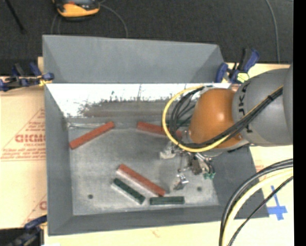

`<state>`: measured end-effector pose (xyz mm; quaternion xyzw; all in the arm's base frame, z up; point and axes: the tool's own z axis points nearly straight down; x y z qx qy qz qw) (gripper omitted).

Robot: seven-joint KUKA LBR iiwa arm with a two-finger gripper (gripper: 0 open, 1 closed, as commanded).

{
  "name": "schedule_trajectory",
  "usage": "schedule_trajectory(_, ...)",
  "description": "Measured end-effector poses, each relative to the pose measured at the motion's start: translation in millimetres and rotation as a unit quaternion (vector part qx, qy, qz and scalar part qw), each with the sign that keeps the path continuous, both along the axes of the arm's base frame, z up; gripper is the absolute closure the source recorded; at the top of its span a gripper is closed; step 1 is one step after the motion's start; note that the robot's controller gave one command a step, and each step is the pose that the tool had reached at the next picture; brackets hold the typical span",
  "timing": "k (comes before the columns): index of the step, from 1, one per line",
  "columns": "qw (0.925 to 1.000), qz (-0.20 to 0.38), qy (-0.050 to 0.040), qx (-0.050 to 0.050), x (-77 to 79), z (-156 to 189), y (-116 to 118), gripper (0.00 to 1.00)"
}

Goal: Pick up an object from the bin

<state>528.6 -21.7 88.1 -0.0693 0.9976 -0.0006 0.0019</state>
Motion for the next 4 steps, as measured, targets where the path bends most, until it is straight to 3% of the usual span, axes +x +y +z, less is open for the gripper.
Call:
schedule_trajectory(1, 0.9941, 0.109, 0.0016, -0.001, -5.4, -12, 11, 0.0)
schedule_trajectory(2, 0.997, 0.077, 0.0084, -0.004, -47.7, -12, 57, 1.0)
schedule_trajectory(3, 0.9968, 0.077, -0.0185, 0.0, -36.5, -10, 62, 0.0)
schedule_trajectory(4, 0.9968, 0.078, -0.0181, 0.0, -36.6, -10, 62, 0.0)
